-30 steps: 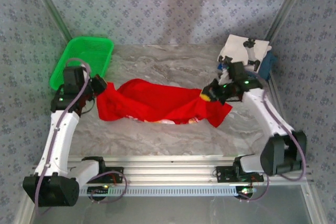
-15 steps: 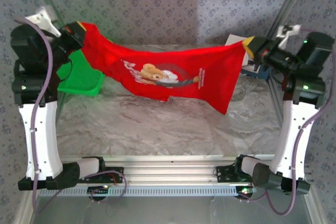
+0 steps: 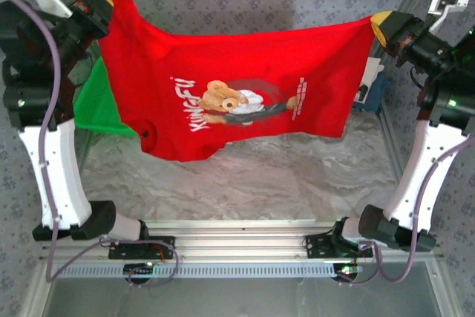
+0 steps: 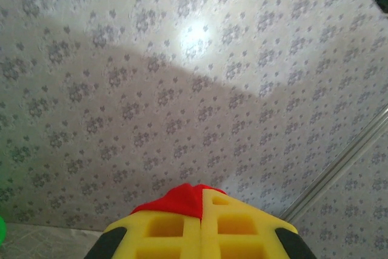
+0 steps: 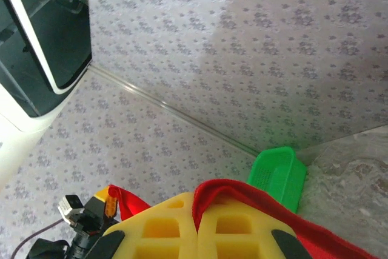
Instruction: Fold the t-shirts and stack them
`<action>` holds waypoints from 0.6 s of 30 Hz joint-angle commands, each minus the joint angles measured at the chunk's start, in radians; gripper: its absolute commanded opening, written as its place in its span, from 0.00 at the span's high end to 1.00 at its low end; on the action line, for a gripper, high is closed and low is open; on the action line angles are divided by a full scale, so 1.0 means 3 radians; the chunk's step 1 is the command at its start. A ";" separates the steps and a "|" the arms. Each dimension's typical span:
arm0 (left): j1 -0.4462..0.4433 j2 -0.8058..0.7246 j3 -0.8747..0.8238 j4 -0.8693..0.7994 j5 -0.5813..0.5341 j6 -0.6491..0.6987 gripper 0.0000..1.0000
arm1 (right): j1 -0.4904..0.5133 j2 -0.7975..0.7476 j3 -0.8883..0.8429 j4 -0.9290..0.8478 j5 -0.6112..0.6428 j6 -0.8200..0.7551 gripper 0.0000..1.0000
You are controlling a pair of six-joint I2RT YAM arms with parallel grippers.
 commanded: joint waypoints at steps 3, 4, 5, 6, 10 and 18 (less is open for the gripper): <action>0.0021 0.0570 0.0374 0.0172 0.0204 -0.0246 1.00 | 0.0221 0.0486 0.0202 0.0138 0.0146 -0.0122 1.00; 0.0021 0.0685 0.0489 0.0178 0.0241 -0.0285 1.00 | 0.0260 0.0587 0.0254 0.0117 0.0175 -0.0176 1.00; 0.0021 0.0830 0.0622 0.0203 0.0284 -0.0330 1.00 | 0.0308 0.0722 0.0335 0.0097 0.0194 -0.0231 1.00; 0.0021 0.0991 0.0793 0.0221 0.0315 -0.0387 1.00 | 0.0338 0.0868 0.0426 0.0076 0.0201 -0.0271 1.00; 0.0022 0.1719 0.1693 0.0355 0.0540 -0.0633 1.00 | 0.0381 0.1459 0.0952 0.0055 0.0206 -0.0318 1.00; 0.0150 0.2379 0.2083 0.1372 0.0630 -0.1371 1.00 | 0.0367 0.2695 0.2557 0.0224 0.0151 0.0213 1.00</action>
